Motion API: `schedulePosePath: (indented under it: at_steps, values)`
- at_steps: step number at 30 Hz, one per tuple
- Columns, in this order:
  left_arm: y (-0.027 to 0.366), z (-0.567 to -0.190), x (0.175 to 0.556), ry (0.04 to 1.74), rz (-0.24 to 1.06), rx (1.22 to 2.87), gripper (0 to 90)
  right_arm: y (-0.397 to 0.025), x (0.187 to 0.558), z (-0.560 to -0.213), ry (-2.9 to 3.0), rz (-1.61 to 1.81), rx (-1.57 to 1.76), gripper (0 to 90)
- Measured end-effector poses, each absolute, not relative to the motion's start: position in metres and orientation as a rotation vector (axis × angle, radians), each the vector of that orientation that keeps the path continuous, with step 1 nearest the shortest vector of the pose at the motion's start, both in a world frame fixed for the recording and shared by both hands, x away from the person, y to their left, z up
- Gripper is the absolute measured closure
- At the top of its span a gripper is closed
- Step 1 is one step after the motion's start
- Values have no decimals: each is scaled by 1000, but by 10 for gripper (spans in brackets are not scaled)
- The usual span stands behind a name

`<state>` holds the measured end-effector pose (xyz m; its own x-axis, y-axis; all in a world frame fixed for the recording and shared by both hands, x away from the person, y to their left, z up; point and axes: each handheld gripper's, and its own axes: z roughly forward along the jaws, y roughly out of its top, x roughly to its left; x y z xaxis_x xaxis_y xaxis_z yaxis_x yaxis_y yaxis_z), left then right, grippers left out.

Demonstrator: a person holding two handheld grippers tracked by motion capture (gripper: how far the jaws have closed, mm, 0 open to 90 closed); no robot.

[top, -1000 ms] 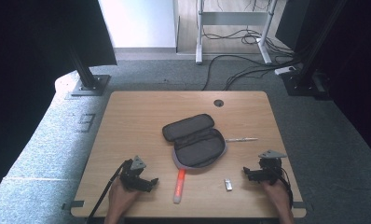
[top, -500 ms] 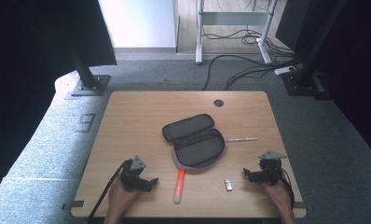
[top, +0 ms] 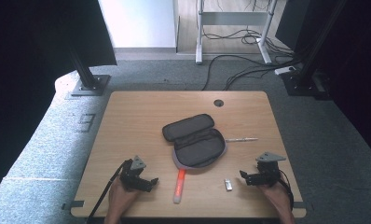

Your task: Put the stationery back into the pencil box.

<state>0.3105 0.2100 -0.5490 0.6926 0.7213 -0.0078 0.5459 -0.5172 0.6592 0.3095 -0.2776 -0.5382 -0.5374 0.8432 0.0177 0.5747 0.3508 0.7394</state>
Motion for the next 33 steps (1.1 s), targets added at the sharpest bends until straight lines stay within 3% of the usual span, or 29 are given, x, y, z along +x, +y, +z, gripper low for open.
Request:
schedulePosePath:
  at_steps: [33]
  values:
    - [210, -549, 311, 965, 353, 2255, 0, -233, 284, -513, 2367, 1148, 1078, 138]
